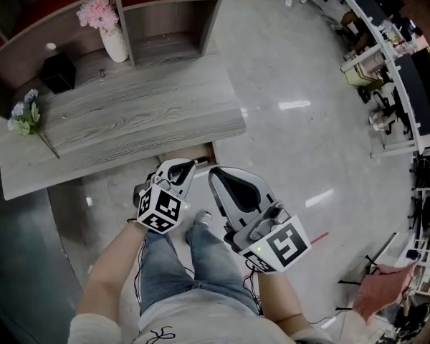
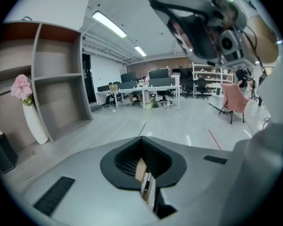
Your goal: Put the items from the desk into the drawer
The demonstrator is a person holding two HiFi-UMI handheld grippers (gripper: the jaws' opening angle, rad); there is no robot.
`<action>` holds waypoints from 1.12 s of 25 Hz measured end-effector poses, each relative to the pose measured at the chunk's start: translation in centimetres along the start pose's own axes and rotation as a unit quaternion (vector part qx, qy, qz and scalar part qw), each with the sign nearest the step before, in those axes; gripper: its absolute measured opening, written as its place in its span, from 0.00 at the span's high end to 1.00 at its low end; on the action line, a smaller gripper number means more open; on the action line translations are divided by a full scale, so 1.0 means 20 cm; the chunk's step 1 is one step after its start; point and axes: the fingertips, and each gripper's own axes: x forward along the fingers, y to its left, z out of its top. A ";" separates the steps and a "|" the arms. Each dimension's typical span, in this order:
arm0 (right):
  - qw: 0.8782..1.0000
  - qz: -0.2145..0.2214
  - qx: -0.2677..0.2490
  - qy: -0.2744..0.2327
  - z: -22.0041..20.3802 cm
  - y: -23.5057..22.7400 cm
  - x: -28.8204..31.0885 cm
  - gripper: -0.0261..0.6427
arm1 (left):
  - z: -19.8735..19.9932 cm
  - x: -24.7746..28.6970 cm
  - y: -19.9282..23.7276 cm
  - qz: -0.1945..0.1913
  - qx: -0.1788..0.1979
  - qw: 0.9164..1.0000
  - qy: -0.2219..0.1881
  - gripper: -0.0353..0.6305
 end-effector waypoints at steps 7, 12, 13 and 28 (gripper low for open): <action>1.000 0.010 -0.013 -0.021 0.15 0.17 0.15 0.95 | 0.32 -0.37 0.13 0.008 -0.039 0.995 -0.087 0.93; 0.999 0.024 -0.028 -0.028 0.24 0.31 0.26 0.95 | 0.53 -0.68 0.26 0.022 -0.058 0.987 -0.149 0.93; 0.999 0.027 -0.031 -0.029 0.25 0.34 0.28 0.95 | 0.56 -0.74 0.28 0.024 -0.061 0.985 -0.160 0.93; 0.994 0.071 -0.063 -0.047 0.32 0.77 0.62 0.95 | 0.63 -1.49 0.56 0.064 -0.090 0.962 -0.251 0.93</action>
